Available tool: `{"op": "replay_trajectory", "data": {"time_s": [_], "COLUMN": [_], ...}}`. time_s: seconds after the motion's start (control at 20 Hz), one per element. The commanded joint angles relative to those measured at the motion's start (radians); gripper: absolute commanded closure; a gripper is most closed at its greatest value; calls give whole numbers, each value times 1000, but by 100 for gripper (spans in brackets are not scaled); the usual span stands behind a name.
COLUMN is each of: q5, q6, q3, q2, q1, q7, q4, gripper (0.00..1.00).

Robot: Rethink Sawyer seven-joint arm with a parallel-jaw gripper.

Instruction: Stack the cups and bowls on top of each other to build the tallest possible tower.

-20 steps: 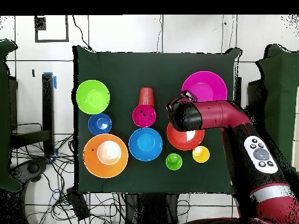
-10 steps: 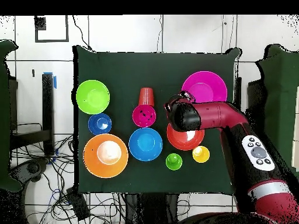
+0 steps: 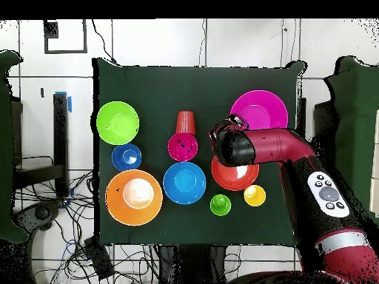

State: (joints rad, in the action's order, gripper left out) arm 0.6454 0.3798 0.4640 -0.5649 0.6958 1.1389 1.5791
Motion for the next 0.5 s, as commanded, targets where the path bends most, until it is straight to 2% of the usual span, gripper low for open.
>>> {"op": "replay_trajectory", "data": {"time_s": [0.05,0.25,0.5], "q5": [72,84,94], "q6": [12,38,14], "q3": [-6,-61,-89], "q2": [-35,-44,-9], "q1": [-12,-18,-17], "q7": [-13,5,21], "q4": [-20,-19,-29], "gripper": [0,0,0]}}
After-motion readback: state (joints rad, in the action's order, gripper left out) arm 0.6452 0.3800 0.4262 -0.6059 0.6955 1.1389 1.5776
